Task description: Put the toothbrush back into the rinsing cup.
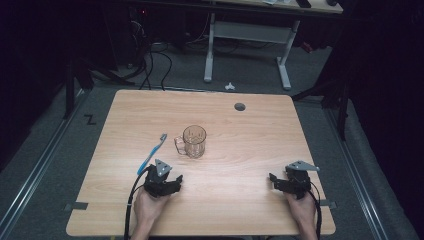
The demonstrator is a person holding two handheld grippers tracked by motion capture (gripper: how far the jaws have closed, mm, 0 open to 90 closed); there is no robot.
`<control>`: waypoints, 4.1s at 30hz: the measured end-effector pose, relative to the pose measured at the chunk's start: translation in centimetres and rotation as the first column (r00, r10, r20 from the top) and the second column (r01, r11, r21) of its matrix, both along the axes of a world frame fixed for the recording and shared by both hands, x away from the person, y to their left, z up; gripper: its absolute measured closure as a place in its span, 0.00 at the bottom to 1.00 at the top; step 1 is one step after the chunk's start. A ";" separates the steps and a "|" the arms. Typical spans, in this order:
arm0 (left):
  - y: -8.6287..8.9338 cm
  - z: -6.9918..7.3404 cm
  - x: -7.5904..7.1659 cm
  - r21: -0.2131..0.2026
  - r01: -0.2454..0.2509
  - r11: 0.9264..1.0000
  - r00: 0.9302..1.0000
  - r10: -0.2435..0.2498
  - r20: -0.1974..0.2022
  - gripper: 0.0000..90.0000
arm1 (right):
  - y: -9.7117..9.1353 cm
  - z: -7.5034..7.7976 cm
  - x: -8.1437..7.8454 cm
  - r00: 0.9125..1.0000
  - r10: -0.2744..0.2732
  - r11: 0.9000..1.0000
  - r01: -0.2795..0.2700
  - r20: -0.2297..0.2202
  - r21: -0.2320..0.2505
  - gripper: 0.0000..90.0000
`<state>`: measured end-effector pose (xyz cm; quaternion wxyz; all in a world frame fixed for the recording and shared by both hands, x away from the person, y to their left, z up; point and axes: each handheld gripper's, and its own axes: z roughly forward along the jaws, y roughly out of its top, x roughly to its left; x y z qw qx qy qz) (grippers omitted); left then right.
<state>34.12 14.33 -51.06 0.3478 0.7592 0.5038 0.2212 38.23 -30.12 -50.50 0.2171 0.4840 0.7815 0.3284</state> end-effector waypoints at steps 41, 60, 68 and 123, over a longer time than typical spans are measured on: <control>1.3 2.1 -1.8 -0.024 0.033 0.999 0.999 -0.033 -0.010 0.32 | 0.0 0.0 0.0 1.000 0.002 1.000 -0.002 -0.001 0.000 0.29; 2.8 2.8 -2.1 -0.064 0.004 0.998 1.000 -0.006 -0.028 0.35 | 0.0 0.0 0.0 1.000 0.002 1.000 -0.002 -0.001 -0.001 0.29; 3.8 3.4 -2.1 -0.068 -0.028 0.997 0.999 0.027 -0.019 0.35 | 0.0 0.0 -0.1 1.000 0.003 1.000 -0.003 -0.001 0.000 0.29; 8.3 6.7 2.1 0.030 -0.043 0.999 0.993 0.046 -0.106 0.46 | 0.0 0.0 -0.1 1.000 0.004 1.000 -0.004 -0.001 -0.001 0.29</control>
